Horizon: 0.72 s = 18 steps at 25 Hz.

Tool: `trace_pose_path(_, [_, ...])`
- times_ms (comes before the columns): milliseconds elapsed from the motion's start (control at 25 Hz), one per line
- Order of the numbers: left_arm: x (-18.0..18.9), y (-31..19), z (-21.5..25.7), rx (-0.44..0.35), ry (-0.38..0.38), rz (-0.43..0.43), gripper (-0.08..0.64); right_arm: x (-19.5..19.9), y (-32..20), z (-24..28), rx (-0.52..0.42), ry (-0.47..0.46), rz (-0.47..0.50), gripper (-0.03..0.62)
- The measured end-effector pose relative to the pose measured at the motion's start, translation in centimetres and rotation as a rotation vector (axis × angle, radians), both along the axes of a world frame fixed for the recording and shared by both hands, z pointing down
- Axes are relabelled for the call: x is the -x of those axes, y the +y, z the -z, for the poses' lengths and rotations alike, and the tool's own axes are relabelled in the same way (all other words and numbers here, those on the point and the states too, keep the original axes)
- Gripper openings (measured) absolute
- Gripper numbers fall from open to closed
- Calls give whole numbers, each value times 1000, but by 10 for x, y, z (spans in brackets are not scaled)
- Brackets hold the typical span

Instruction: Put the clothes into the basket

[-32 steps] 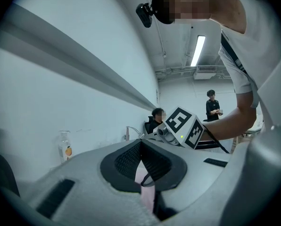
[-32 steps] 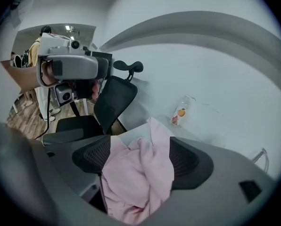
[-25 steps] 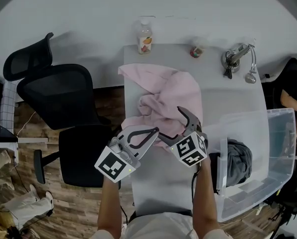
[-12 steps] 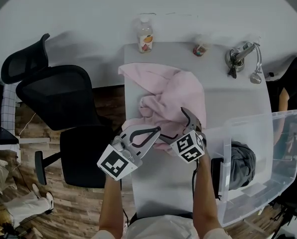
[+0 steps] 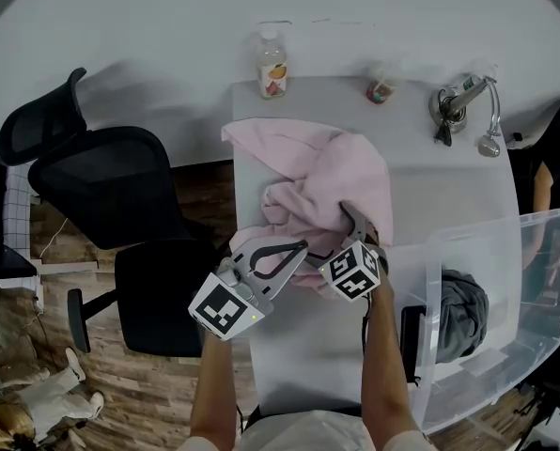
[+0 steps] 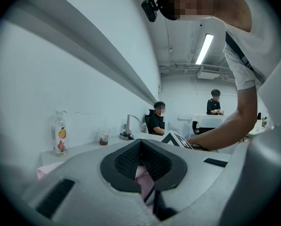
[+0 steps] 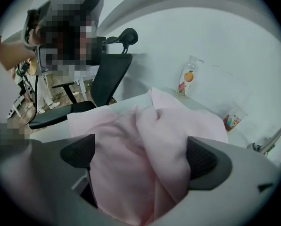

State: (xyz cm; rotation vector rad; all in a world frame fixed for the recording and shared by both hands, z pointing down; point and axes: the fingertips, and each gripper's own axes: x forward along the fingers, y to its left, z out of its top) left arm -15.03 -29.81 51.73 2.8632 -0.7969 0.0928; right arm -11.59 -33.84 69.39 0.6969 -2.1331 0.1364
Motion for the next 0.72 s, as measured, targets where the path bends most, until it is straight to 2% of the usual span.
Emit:
trace_pose_path(400, [-1, -2, -11, 17, -6, -4, 5, -4, -11, -37, -22, 91, 32, 575])
trace_pose_path(720, [1, 1, -13, 34, -1, 4, 5, -3, -14, -41, -18, 86, 18, 569])
